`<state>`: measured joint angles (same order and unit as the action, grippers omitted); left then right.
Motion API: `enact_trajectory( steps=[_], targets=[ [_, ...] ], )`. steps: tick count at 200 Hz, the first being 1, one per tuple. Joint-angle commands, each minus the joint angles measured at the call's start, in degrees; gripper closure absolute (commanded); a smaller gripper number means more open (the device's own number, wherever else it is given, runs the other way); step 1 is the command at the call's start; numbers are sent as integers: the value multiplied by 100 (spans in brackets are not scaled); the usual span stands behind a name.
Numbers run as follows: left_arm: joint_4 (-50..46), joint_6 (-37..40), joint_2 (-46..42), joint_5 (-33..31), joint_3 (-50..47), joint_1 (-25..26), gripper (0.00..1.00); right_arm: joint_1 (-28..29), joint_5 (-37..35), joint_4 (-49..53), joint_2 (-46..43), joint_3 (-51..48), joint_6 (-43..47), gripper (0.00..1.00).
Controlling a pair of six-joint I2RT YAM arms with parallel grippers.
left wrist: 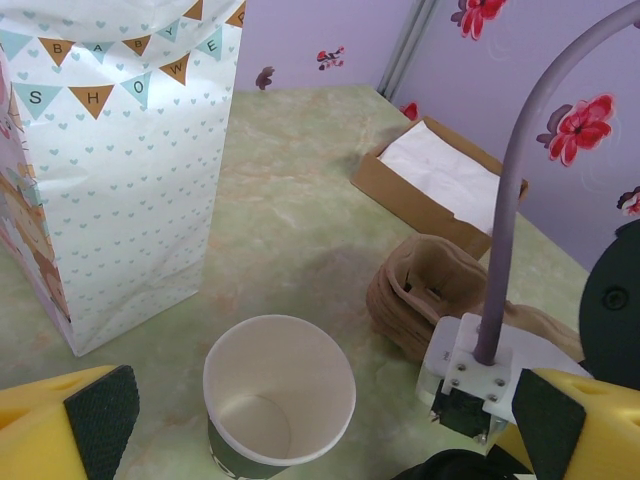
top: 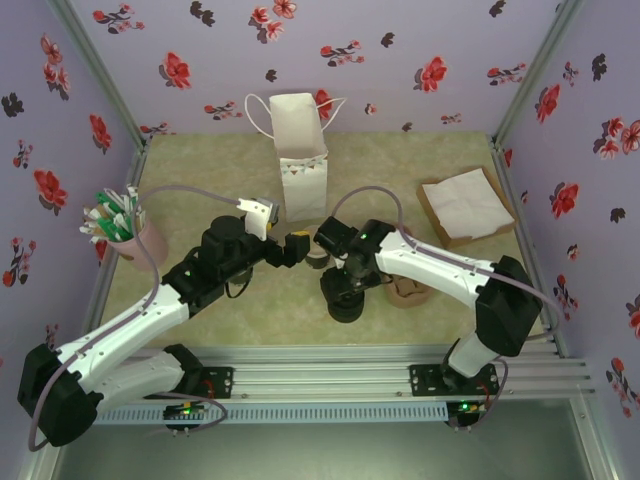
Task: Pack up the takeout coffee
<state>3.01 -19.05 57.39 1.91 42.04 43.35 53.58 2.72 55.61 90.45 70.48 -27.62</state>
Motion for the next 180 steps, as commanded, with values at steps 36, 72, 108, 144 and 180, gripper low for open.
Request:
enact_trajectory(
  steps=[36, 72, 108, 144, 180],
  targets=[
    [96, 114, -110, -52, -2, 41, 3, 39, -64, 7, -93, -3, -116, 27],
    [-866, 30, -262, -6, 699, 352, 27, 43, -61, -37, -125, 12, -103, 27],
    [-1917, -561, -634, -750, 1051, 1269, 49, 30, -17, -72, -121, -16, -77, 27],
    [-2500, -1601, -751, -871, 841, 1838, 58, 32, 9, -133, -212, -109, -119, 27],
    [-2284, -2531, -992, -589, -16, 1993, 62, 30, 26, -229, -312, -242, -185, 27]
  ],
)
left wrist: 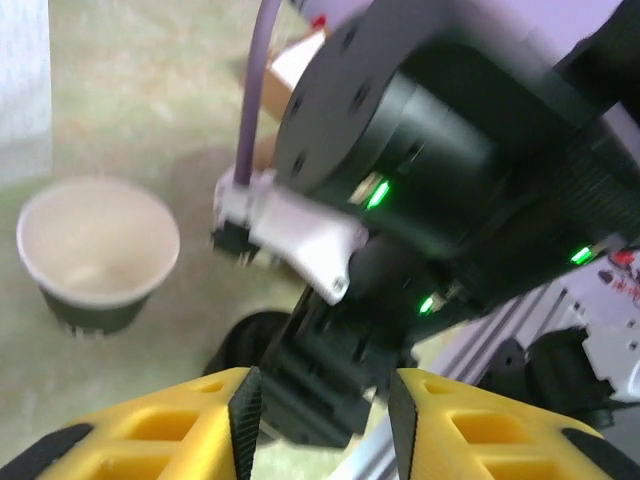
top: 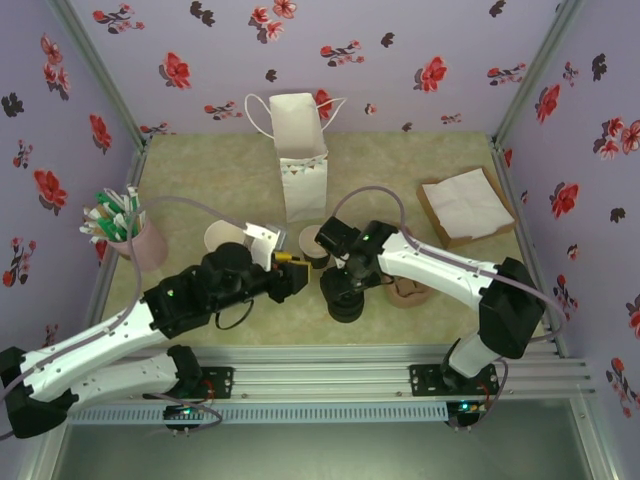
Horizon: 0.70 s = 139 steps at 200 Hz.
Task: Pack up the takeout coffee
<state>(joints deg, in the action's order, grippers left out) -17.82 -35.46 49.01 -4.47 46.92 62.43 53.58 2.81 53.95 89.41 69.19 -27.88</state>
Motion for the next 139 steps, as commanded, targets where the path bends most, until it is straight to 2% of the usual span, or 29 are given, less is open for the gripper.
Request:
enact_trajectory(
  steps=[1, 16, 66, 95, 139],
  targets=[
    [-189, -908, -155, 59, -528, 89, 63, 30, 17, -66, -210, -115, -158, 27],
    [113, -1174, -183, 301, -872, 115, 66, 34, 35, -91, -235, -159, -191, 27],
    [1590, -1978, 95, 839, -1910, 144, 67, 31, 79, -190, -338, -300, -250, 27],
    [2340, -2158, 461, 913, -2223, 146, 67, 32, 90, -210, -332, -321, -261, 27],
    [3602, -2373, 1345, 1110, -2546, 138, 75, 34, 107, -233, -323, -350, -262, 27]
  ],
)
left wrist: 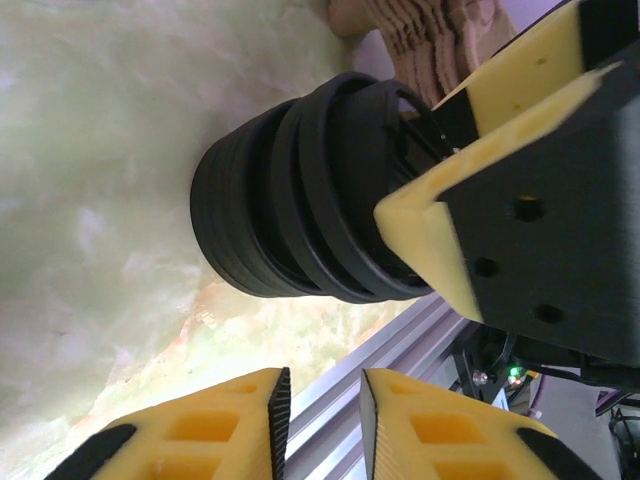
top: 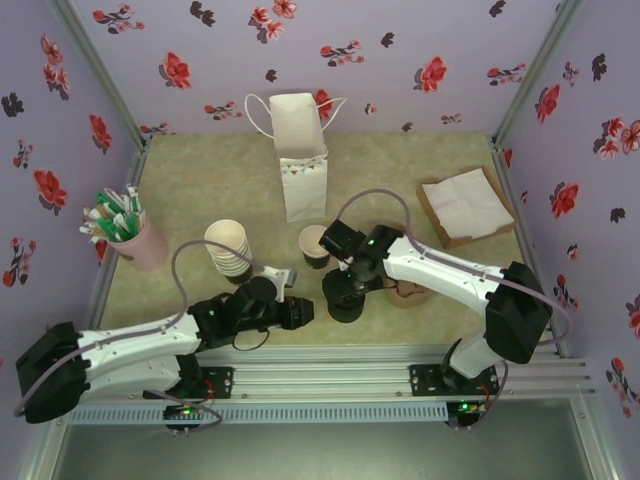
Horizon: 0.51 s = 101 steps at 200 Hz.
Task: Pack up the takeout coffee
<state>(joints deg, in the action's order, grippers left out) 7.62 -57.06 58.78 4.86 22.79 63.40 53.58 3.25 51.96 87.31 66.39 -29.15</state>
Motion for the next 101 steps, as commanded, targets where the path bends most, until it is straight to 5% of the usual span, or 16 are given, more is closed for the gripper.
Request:
enact_trajectory(
  steps=[1, 54, 101],
  targets=[
    [1084, -216, 387, 188, -134, 42, 75, 32, 63, -36, -115, -72, -140, 27],
    [2693, -764, 1259, 836, -442, -284, 77, 29, 79, -44, -149, -89, -168, 27],
    [3018, -904, 1433, 912, -525, -361, 77, 32, 106, -44, -120, -94, -171, 27]
  ],
)
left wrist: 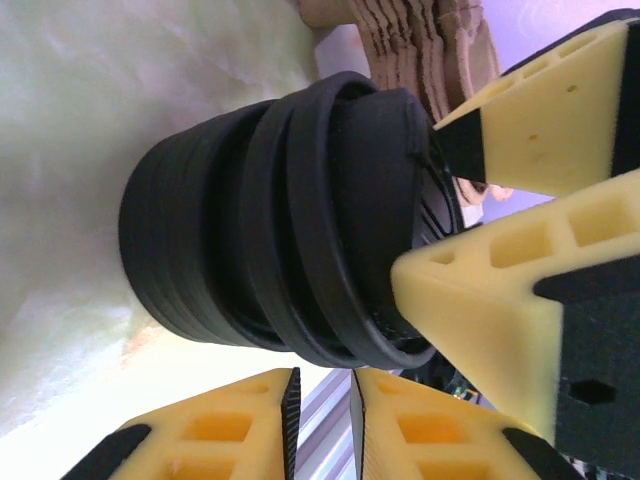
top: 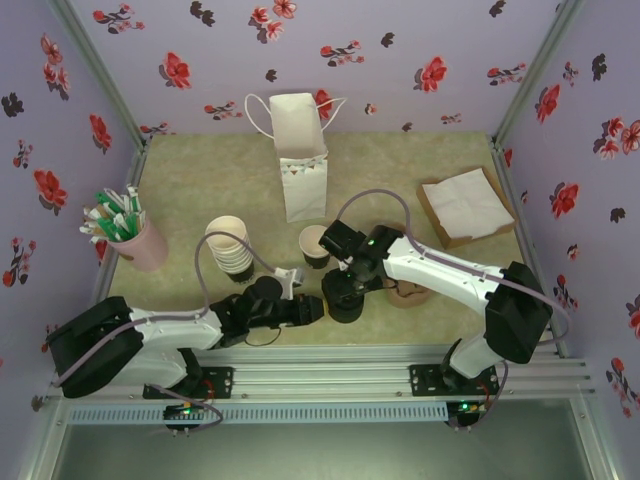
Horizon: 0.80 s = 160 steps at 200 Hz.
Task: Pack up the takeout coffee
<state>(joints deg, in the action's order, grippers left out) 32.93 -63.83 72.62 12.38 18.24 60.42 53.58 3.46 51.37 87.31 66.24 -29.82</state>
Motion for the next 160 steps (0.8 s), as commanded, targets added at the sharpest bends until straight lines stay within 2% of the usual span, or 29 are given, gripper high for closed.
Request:
enact_trajectory(
  steps=[1, 101, 160],
  targets=[
    [491, -226, 45, 160, -68, -65, 77, 31, 84, 18, -119, -77, -98, 27],
    [226, -141, 70, -10, -229, -69, 79, 29, 84, 30, -152, -87, -125, 27],
    [135, -33, 130, -131, -146, -4, 73, 29, 84, 28, -194, -123, -128, 27]
  ],
)
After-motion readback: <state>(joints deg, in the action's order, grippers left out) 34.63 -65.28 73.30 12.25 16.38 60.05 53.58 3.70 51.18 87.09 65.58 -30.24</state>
